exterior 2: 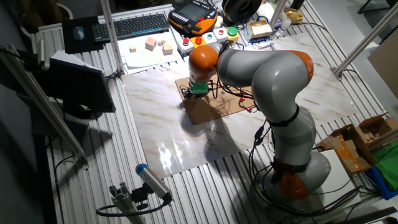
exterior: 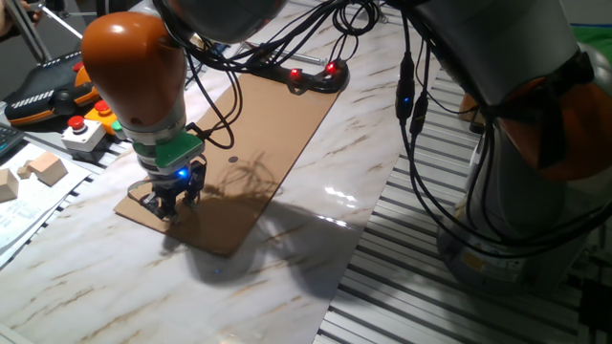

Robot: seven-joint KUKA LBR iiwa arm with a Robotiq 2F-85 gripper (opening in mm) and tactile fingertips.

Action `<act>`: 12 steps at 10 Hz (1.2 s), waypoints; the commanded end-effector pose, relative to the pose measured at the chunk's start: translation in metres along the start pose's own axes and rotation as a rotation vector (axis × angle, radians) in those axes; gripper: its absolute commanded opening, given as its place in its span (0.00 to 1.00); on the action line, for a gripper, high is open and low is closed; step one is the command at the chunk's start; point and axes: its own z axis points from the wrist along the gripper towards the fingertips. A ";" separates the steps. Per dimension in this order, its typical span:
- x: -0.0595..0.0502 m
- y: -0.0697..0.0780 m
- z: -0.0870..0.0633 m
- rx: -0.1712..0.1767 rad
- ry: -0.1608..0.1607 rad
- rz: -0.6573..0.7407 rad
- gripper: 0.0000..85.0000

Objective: Hold a small block with the gripper and sweep it from left to right on the table

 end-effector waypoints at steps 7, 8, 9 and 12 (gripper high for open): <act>-0.003 -0.002 -0.005 0.014 -0.013 0.012 0.51; -0.003 -0.003 -0.007 0.020 -0.013 0.014 0.51; -0.003 -0.004 -0.009 0.025 -0.013 0.020 0.51; -0.003 -0.004 -0.009 0.021 -0.012 0.026 0.51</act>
